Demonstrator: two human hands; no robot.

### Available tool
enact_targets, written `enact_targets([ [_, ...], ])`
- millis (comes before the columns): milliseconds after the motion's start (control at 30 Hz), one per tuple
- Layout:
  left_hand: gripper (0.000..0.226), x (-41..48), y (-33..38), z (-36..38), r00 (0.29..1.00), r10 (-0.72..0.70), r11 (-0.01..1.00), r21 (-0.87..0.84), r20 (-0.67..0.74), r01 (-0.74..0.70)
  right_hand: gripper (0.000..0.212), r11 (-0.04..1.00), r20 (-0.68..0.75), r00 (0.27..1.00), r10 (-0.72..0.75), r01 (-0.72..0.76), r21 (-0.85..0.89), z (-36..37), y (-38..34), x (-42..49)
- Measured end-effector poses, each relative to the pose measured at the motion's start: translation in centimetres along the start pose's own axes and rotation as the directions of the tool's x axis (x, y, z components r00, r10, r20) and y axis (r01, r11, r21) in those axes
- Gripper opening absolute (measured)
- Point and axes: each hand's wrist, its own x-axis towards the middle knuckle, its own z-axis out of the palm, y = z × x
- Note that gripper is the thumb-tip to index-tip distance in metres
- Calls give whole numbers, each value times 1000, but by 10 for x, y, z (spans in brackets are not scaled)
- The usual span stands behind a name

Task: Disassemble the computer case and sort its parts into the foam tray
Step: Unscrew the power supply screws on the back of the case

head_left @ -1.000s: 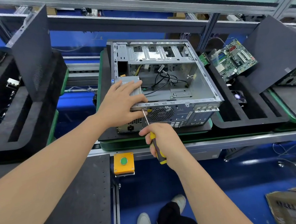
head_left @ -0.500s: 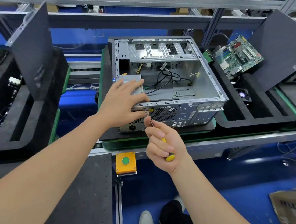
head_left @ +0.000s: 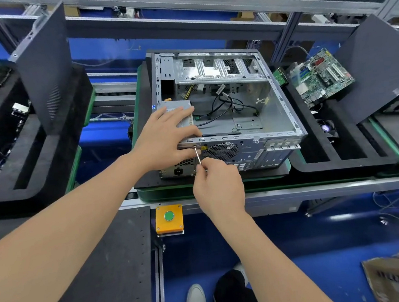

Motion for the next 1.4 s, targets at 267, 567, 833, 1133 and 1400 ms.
enact_targets([
  [267, 43, 0, 1, 0, 1000, 8, 1000, -12, 0, -8, 29, 991, -32, 999, -2, 7, 135, 0, 5, -1],
  [567, 48, 0, 1, -2, 1000, 8, 1000, 0, 10, -8, 34, 375, 604, 793, 85, -587, 717, -15, 17, 10],
  [833, 42, 0, 0, -1, 1000, 17, 1000, -1, -4, -17, 33, -344, 694, 620, -367, -783, 518, -9, 30, 1],
  [1133, 39, 0, -1, 2, 1000, 12, 1000, -3, -5, -12, 29, -39, 686, 723, -88, -690, 723, -7, 15, 3],
  [1400, 50, 0, -1, 0, 1000, -4, 1000, -22, -1, 4, 23, 999, 76, 997, 20, -17, -43, -1, -4, -4],
])
